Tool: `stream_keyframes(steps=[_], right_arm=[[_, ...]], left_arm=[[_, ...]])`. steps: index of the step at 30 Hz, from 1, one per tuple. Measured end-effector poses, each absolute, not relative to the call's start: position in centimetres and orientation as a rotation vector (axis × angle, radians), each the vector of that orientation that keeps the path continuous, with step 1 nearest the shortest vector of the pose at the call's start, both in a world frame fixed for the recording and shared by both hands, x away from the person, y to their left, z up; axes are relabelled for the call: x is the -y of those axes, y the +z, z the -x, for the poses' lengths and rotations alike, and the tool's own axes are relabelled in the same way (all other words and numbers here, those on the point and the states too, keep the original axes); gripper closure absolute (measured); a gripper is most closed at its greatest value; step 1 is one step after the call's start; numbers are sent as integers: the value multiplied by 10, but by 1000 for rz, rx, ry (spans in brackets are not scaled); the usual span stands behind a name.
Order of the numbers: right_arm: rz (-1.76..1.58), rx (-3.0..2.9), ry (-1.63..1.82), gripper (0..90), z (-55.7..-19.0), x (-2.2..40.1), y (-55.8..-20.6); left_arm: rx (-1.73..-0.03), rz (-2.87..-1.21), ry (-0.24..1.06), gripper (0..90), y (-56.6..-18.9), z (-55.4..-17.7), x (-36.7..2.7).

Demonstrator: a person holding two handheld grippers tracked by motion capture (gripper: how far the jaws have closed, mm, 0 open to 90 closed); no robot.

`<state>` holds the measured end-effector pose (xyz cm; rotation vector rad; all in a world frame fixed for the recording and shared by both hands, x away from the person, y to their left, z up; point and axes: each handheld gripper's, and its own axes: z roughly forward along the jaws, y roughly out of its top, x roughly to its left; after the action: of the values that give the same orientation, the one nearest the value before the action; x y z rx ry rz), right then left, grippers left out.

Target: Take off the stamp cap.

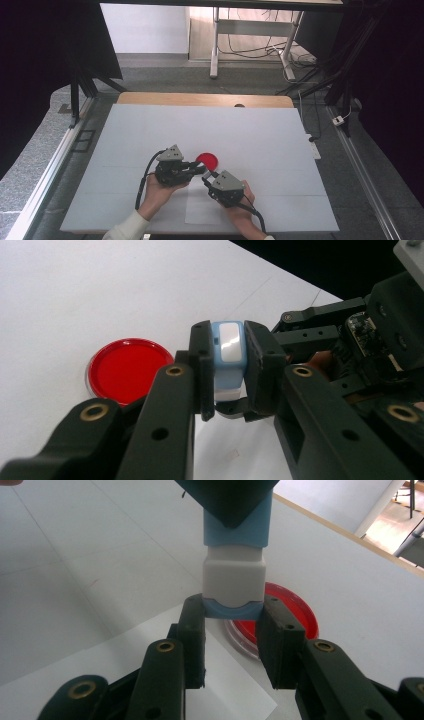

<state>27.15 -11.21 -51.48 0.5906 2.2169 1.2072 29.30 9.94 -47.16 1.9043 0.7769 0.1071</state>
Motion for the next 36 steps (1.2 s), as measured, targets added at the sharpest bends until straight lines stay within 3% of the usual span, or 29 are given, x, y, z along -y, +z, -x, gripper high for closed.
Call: stream_keyframes(steps=[7,9,13,36], right_arm=[[-513,-2251,1119,656,-273,112,-514],[-528,-2285,1112,656,-273,113,-522],[-550,-2281,1134,655,-275,114,-524],[-616,-2265,1200,653,-280,126,-520]], left_arm=[[-782,-1890,111,764,-471,-293,-101],[-811,-1864,227,764,-463,-291,-110],[-828,-1809,164,764,-458,-294,-129],[-782,-1863,104,761,-467,-295,-114]])
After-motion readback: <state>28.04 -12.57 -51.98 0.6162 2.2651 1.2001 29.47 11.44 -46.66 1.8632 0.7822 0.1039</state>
